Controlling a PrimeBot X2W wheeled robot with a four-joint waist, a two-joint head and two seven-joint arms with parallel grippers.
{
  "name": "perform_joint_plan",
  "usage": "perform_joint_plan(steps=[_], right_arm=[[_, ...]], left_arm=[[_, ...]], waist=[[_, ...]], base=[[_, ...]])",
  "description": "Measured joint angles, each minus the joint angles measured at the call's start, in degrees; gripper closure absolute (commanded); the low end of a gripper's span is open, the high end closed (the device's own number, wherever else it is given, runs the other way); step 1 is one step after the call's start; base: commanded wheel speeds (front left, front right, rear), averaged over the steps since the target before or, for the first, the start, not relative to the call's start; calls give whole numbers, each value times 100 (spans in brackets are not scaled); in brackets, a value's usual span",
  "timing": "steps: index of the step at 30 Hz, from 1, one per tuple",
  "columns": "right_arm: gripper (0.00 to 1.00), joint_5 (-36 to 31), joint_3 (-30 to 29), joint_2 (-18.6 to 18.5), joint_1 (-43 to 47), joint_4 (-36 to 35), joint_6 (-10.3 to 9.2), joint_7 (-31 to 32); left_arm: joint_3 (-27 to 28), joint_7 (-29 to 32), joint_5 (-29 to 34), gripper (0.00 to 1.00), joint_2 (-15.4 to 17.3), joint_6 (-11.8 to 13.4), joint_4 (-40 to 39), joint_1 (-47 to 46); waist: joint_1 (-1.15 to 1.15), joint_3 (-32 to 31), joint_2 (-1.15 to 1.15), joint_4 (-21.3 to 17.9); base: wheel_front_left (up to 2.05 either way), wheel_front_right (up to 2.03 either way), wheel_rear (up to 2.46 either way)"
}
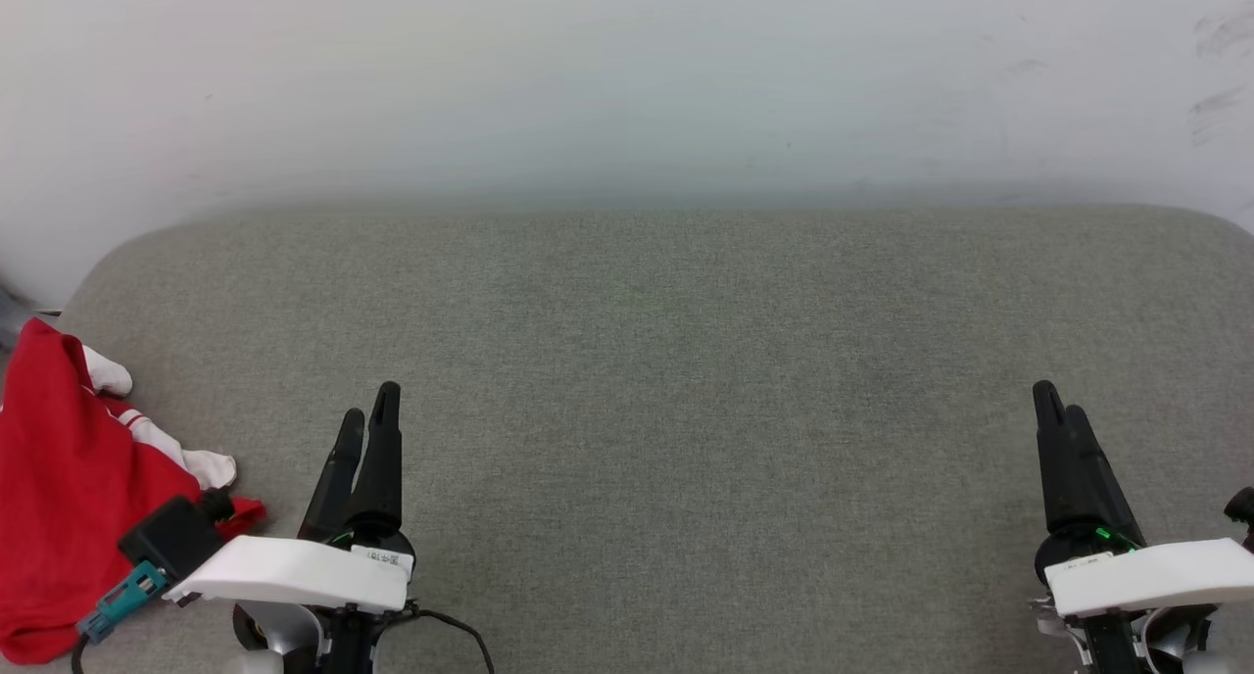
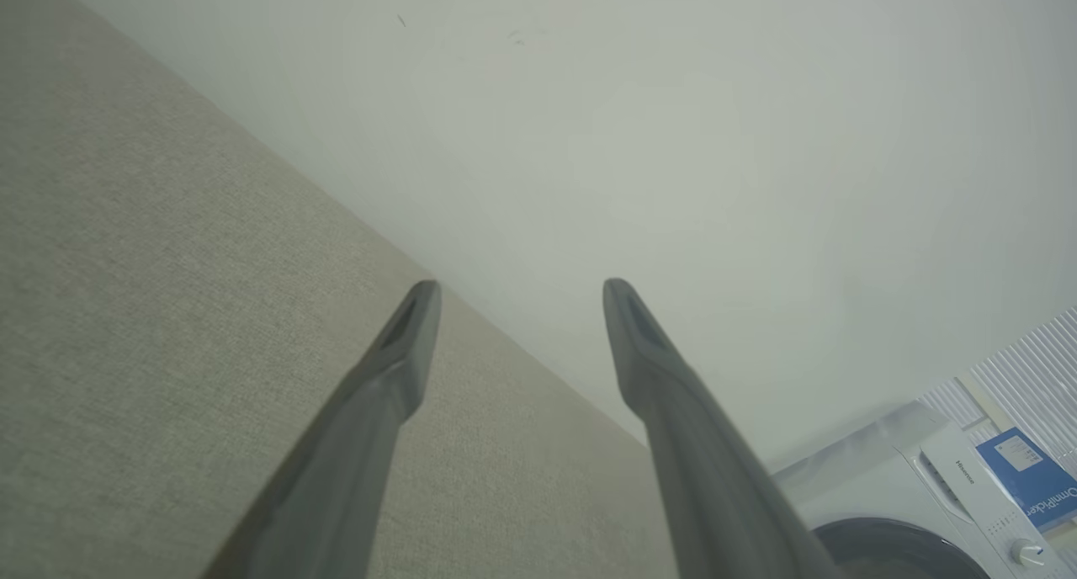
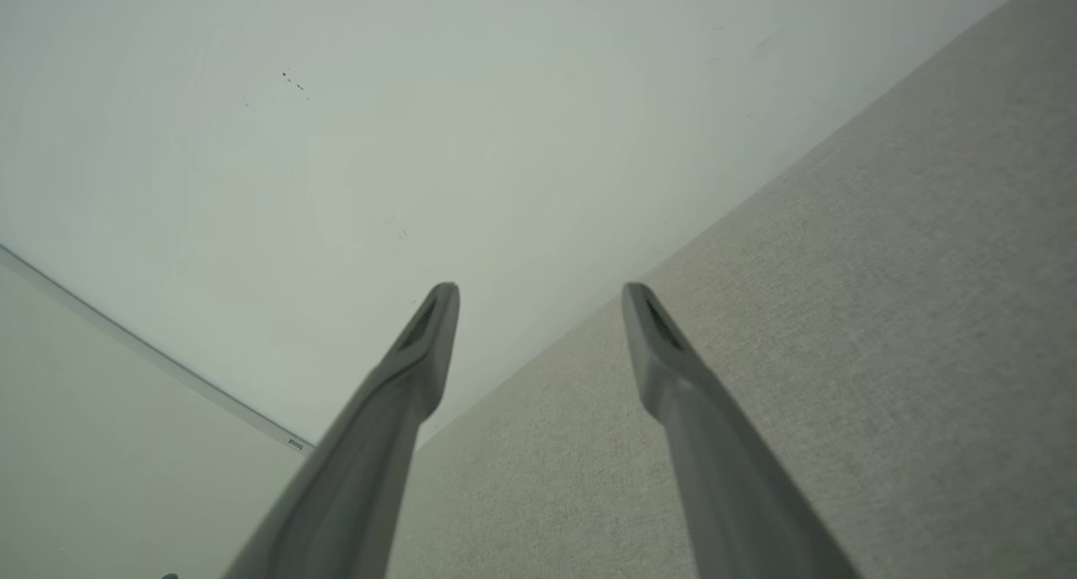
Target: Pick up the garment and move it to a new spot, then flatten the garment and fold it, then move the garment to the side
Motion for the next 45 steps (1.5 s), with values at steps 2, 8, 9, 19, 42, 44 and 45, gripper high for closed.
perform_joint_plan(steps=[2, 8, 9, 19, 42, 44, 45], right_arm=[[0, -279, 24, -13, 5, -22, 0, -9], [0, -1120, 48, -31, 57, -165, 0, -32], [0, -1254, 57, -38, 58, -182, 1, -32], [0, -2242, 145, -68, 98, -392, 1, 5], [0, -3743, 142, -68, 251, -742, 1, 240], [0, -3829, 121, -48, 290, -765, 1, 257], [0, -3845, 108, -38, 304, -768, 1, 263]], left_arm=[[-3, -41, 294, 0, 0, 0, 0, 12], [-5, -146, 1138, 0, 0, 0, -20, 51], [-11, -153, 1265, 0, 0, 2, -22, 60], [-222, -321, 2345, 0, 78, 198, -47, 86], [-558, -646, 3637, 0, 397, 700, 119, 94], [-566, -666, 3717, 0, 409, 705, 152, 94], [-568, -682, 3744, 0, 410, 708, 169, 94]], waist=[[0, -2, 0, 2], [0, -8, 0, 10], [0, -8, 0, 12], [0, -19, 0, 33], [1, -54, 0, 85], [1, -55, 0, 90], [1, -55, 0, 93]], base=[[0, 0, 0], [0, 0, 0], [0, 0, 0], [0, 0, 0], [0, 0, 0], [0, 0, 0], [0, 0, 0]])
